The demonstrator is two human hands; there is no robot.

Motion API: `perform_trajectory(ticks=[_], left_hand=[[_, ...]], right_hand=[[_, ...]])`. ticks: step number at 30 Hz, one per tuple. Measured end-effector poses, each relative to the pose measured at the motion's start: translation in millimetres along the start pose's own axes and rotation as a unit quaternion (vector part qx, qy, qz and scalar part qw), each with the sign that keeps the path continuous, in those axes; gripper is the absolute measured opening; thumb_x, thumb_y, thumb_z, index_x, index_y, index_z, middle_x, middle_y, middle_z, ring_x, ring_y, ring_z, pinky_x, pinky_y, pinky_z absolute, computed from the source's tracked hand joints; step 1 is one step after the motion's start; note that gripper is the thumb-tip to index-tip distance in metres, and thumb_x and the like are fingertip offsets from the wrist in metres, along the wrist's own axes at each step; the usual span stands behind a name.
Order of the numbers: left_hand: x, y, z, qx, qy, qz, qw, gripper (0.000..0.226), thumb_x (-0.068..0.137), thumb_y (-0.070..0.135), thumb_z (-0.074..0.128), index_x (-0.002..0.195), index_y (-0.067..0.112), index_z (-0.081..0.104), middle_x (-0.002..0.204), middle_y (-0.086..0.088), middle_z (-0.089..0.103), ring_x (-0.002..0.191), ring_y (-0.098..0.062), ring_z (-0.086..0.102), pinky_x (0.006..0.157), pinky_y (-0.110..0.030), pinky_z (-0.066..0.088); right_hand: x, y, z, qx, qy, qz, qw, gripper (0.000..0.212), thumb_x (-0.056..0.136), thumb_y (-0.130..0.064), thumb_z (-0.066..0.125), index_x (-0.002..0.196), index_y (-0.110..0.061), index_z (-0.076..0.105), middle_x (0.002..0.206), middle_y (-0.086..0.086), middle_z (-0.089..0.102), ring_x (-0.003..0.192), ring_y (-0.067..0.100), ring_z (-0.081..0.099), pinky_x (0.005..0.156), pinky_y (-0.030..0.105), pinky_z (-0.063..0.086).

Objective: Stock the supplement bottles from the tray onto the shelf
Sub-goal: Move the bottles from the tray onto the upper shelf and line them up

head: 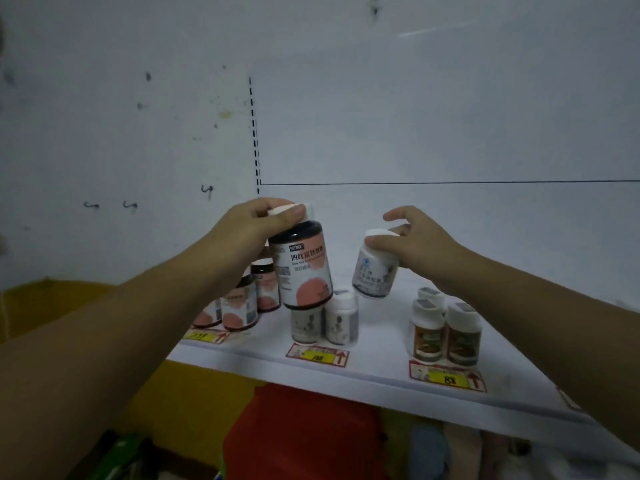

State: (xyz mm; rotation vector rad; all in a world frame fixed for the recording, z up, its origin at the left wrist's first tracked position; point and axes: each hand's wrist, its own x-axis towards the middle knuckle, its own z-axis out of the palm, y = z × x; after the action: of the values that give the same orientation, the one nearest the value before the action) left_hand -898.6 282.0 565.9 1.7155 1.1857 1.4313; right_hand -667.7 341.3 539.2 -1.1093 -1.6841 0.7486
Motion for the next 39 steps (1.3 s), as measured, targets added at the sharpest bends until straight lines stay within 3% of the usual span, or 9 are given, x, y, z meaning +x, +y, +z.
perform_trajectory(ticks=[3,6,10,14,19,25,28,33,39], left_hand=[[21.7,-5.5,-12.4,0.008,0.031,0.012,0.999,0.04,0.059,0.05,0.068,0.09,0.024,0.071,0.091,0.005,0.073,0.089,-0.012,0.068,0.069,-0.025,0.051],[40.7,-9.7,-26.3,0.018,0.064,0.021,0.998,0.037,0.057,0.051,0.07,0.085,0.027,0.073,0.085,0.009,0.074,0.086,-0.011,0.068,0.068,-0.027,0.052],[68.6,-13.8,-48.4,0.058,0.081,0.033,0.995,0.02,0.073,0.034,0.073,0.091,0.026,0.071,0.088,0.006,0.074,0.088,-0.012,0.068,0.065,-0.024,0.052],[97.6,-21.1,-66.4,0.072,0.103,0.022,0.992,0.035,0.078,0.025,0.071,0.111,0.022,0.063,0.105,-0.001,0.067,0.098,-0.016,0.063,0.072,-0.031,0.053],[131.8,-45.5,-84.4,0.067,0.101,0.015,0.993,0.025,0.077,0.026,0.07,0.102,0.024,0.066,0.101,0.0,0.067,0.096,-0.016,0.064,0.07,-0.032,0.055],[184.2,-70.8,-118.8,0.053,0.125,0.038,0.99,0.045,0.075,0.022,0.071,0.119,0.019,0.059,0.108,-0.005,0.063,0.094,-0.019,0.063,0.071,-0.031,0.054],[212.3,-87.0,-136.6,0.057,0.145,0.055,0.986,0.048,0.074,0.019,0.072,0.12,0.018,0.059,0.114,-0.005,0.059,0.099,-0.021,0.059,0.077,-0.032,0.051],[246.7,-134.0,-155.3,0.102,-0.012,-0.056,0.993,0.032,0.073,0.014,0.072,0.104,0.017,0.065,0.107,-0.007,0.065,0.093,-0.019,0.062,0.07,-0.033,0.056],[254.0,-187.8,-146.2,0.196,-0.239,-0.147,0.94,0.027,0.068,0.013,0.076,0.093,0.017,0.068,0.101,-0.004,0.063,0.094,-0.02,0.06,0.055,-0.027,0.056]], right_hand=[[33.0,4.3,12.1,-0.044,0.006,-0.005,0.999,0.046,0.074,-0.037,0.074,0.111,-0.026,0.048,0.112,0.004,0.056,0.088,0.014,0.058,0.057,0.022,0.042],[64.1,9.0,15.5,-0.114,-0.009,0.013,0.993,0.05,0.073,-0.033,0.076,0.113,-0.023,0.049,0.114,0.005,0.052,0.099,0.024,0.055,0.064,0.027,0.046],[93.4,17.0,25.0,-0.165,-0.113,0.073,0.977,0.049,0.072,-0.026,0.078,0.114,-0.016,0.053,0.106,0.006,0.054,0.095,0.024,0.058,0.079,0.036,0.056],[106.8,30.1,45.3,-0.224,-0.216,0.102,0.945,0.046,0.072,-0.023,0.078,0.111,-0.018,0.054,0.098,-0.001,0.055,0.087,0.016,0.059,0.073,0.032,0.058],[115.4,47.8,55.2,-0.238,-0.298,0.148,0.912,0.043,0.068,-0.029,0.082,0.103,-0.027,0.057,0.105,0.0,0.061,0.091,0.016,0.064,0.07,0.027,0.058],[143.8,33.2,71.4,-0.276,-0.183,0.083,0.94,0.041,0.074,-0.053,0.068,0.107,-0.033,0.055,0.117,-0.006,0.057,0.105,0.016,0.056,0.096,0.035,0.046],[164.9,12.6,98.7,-0.265,-0.145,0.062,0.951,0.039,0.078,-0.052,0.065,0.109,-0.032,0.055,0.119,-0.006,0.059,0.106,0.015,0.055,0.094,0.033,0.044],[182.7,5.6,136.1,-0.315,-0.14,0.089,0.935,0.041,0.083,-0.048,0.061,0.118,-0.029,0.052,0.125,-0.003,0.057,0.109,0.017,0.054,0.093,0.031,0.043],[171.0,12.7,142.5,-0.354,-0.103,0.121,0.922,0.028,0.085,-0.042,0.061,0.111,-0.031,0.054,0.112,-0.008,0.058,0.103,0.014,0.057,0.083,0.024,0.041]])
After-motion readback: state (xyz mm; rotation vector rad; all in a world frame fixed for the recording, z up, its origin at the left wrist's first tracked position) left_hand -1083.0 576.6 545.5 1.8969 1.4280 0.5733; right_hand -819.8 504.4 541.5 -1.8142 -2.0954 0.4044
